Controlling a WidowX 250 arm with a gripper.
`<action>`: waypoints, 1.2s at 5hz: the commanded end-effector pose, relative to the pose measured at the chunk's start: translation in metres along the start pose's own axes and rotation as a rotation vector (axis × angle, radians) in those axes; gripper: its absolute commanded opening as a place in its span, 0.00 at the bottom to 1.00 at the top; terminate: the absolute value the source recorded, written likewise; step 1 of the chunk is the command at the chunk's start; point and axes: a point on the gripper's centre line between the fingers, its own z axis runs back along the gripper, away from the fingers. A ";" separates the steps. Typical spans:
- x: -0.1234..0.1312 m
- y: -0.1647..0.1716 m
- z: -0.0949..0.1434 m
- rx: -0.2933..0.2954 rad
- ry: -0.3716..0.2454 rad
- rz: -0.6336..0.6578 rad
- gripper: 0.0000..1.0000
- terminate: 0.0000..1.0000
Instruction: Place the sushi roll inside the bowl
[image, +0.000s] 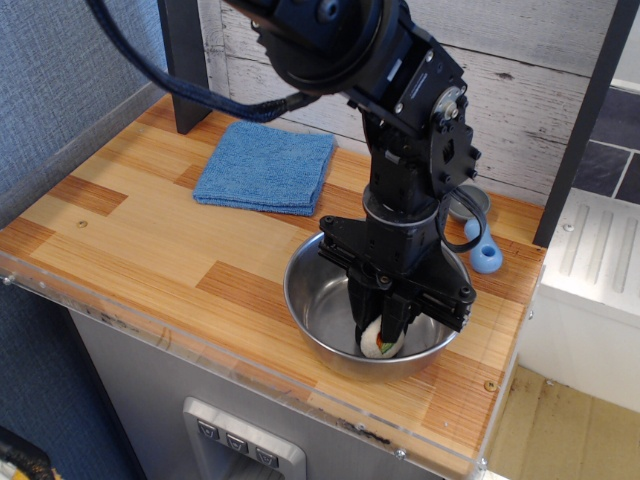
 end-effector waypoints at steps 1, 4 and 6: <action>-0.001 0.017 0.019 0.005 -0.047 0.070 1.00 0.00; 0.000 0.023 0.052 -0.036 -0.148 0.099 1.00 0.00; -0.004 0.029 0.113 -0.023 -0.274 0.149 1.00 0.00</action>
